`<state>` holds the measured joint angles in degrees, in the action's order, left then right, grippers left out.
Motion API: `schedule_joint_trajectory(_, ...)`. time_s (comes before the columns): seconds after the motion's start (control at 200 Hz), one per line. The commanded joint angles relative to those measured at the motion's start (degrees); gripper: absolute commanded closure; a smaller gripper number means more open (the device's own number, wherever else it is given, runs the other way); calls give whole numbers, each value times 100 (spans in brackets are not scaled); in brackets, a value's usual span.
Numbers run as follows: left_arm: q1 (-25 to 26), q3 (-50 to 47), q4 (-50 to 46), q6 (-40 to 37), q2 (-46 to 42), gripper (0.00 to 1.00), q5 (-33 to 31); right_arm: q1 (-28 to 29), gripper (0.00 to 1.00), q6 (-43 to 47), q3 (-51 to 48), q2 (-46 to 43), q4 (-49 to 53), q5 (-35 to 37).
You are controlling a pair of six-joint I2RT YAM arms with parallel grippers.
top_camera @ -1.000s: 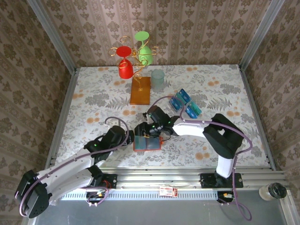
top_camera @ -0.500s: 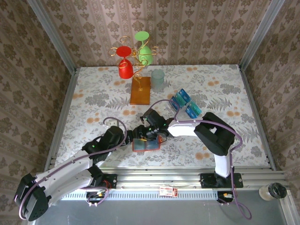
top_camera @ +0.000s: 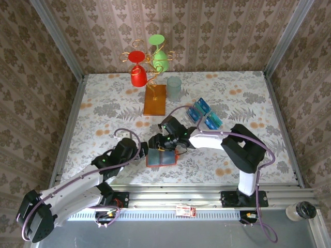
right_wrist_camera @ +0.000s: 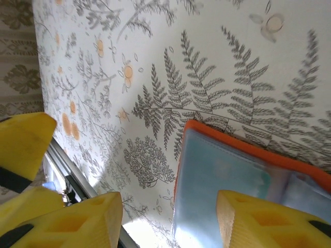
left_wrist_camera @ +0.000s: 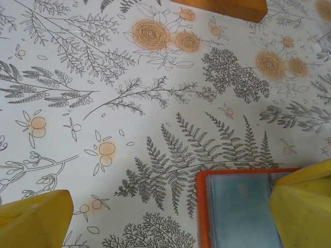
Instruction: Put the credit cards into the card holder
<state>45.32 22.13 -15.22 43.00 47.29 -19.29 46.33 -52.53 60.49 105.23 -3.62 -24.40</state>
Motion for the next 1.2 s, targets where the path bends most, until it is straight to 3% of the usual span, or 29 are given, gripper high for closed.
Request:
schedule_joint_trajectory(0.0, -15, 43, 2, -97, 132, 1, 74, -217, 49, 209, -84, -492, 196, 85)
schedule_joint_trajectory(0.16, -22, 85, 96, -119, 294, 1, 127, -764, 49, 591, -199, -1036, 762, 199)
schedule_joint_trajectory(0.28, -23, 116, 133, -145, 411, 0, 153, -1310, 49, 1270, -85, -1494, 1746, 565)
schedule_joint_trajectory(0.475, -22, 134, 256, -161, 594, 0, 215, -1968, 49, 2696, 539, -1772, 3684, 2024)
schedule_joint_trajectory(0.605, -21, 177, 307, -180, 721, 0, 241, -2152, 50, 3312, 875, -1726, 4365, 3135)
schedule_joint_trajectory(0.845, -23, 255, 432, -215, 1023, 0, 344, -2186, 56, 3885, 1243, -1360, 4883, 4478)
schedule_joint_trajectory(1.19, -21, 257, 519, -207, 1125, 0, 379, -2289, 64, 4071, 1334, -919, 4883, 4693)
